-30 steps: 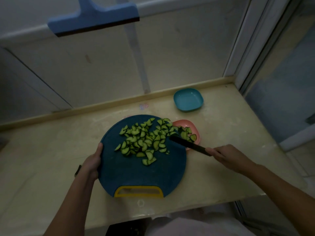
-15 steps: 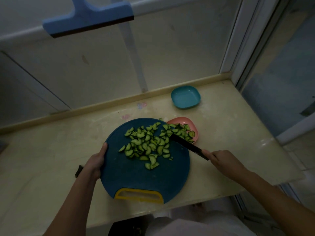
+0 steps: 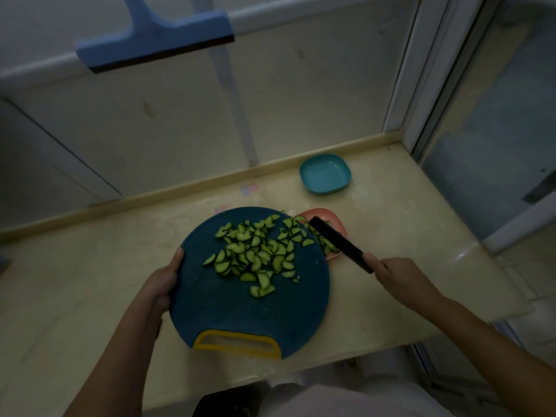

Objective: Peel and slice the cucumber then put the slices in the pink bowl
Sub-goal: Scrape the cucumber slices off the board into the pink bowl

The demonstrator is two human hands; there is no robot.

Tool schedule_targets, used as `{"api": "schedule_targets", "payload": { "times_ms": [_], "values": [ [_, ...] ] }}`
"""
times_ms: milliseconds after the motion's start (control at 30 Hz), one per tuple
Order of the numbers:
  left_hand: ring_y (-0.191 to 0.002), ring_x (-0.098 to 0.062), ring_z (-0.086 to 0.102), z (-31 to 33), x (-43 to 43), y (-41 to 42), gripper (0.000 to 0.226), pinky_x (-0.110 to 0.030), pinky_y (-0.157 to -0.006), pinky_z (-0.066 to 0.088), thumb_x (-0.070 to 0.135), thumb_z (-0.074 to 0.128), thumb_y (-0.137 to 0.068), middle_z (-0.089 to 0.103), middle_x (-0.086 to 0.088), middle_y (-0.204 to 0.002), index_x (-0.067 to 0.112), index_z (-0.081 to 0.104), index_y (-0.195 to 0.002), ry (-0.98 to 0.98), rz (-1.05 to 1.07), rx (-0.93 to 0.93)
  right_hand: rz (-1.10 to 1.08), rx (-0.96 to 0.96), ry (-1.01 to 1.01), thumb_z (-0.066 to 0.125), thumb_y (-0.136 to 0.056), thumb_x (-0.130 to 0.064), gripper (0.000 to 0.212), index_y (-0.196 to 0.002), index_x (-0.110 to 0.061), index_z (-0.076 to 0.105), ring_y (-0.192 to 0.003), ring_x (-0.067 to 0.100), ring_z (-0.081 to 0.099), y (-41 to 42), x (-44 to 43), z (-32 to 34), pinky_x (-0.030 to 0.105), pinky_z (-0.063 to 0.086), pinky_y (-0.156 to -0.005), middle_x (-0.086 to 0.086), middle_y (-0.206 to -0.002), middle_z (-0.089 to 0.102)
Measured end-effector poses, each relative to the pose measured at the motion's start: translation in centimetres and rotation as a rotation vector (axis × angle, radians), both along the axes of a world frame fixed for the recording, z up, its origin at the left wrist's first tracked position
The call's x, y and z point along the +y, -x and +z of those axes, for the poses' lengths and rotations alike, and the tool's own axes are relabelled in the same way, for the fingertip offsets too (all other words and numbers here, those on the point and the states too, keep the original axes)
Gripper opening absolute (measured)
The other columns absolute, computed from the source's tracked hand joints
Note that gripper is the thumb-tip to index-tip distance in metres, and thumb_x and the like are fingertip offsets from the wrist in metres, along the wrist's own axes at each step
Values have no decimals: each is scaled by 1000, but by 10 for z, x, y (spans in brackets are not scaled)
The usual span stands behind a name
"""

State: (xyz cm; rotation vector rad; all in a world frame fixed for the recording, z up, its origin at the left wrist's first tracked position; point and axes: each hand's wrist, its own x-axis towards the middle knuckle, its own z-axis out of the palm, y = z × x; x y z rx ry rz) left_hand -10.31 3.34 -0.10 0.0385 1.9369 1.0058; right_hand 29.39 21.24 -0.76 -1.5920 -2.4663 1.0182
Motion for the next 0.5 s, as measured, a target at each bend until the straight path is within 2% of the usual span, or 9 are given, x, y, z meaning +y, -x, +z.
{"api": "schedule_targets", "payload": {
  "times_ms": [133, 200, 267, 300, 400, 433, 500],
  "values": [
    [-80, -32, 62, 9, 7, -5, 58, -38, -64, 49, 55, 48, -88, 65, -19, -94, 0, 62, -99, 19, -17, -5, 421, -105, -128, 13, -74, -78, 74, -58, -13, 45, -46, 10, 37, 10, 0, 18, 22, 25, -47, 0, -50, 39],
    [-81, -32, 62, 13, 12, -4, 57, -38, -64, 50, 55, 49, -88, 65, -19, -95, 0, 62, -99, 25, -37, -24, 551, -146, -188, -5, -63, -88, 89, -60, -15, 45, -45, 8, 35, 14, 6, 23, 24, 26, -48, 0, -51, 39],
    [-82, -32, 62, 17, 17, -5, 56, -38, -64, 50, 54, 48, -88, 65, -19, -96, 1, 62, -98, 31, -63, -41, 643, -164, -234, -12, -57, -91, 100, -62, -13, 50, -47, 10, 38, 19, 10, 28, 29, 29, -51, 1, -51, 40],
    [-82, -32, 62, 19, 19, -5, 55, -38, -64, 49, 54, 48, -88, 65, -18, -95, 2, 62, -97, 32, -72, -44, 693, -170, -253, -9, -60, -91, 98, -63, -13, 51, -47, 11, 39, 23, 10, 32, 30, 30, -52, 0, -51, 40],
    [-82, -31, 62, 22, 25, -7, 55, -38, -65, 50, 55, 48, -88, 65, -18, -94, 2, 62, -96, 40, -89, -56, 820, -206, -256, 20, -82, -74, 65, -63, -19, 48, -47, 7, 34, 42, 4, 44, 24, 28, -50, -5, -52, 37],
    [-81, -31, 62, 23, 26, -9, 55, -38, -64, 49, 54, 48, -88, 65, -17, -93, 2, 62, -95, 42, -94, -57, 840, -209, -263, 23, -84, -70, 61, -68, -18, 51, -49, 7, 36, 47, 2, 46, 24, 28, -51, -6, -54, 38],
    [-79, -30, 62, 23, 27, -12, 53, -38, -62, 49, 53, 48, -89, 65, -17, -91, 2, 62, -93, 46, -94, -56, 873, -187, -302, 12, -77, -75, 79, -80, -13, 60, -57, 14, 47, 56, -2, 42, 28, 35, -56, -2, -62, 50]
  ]
}}
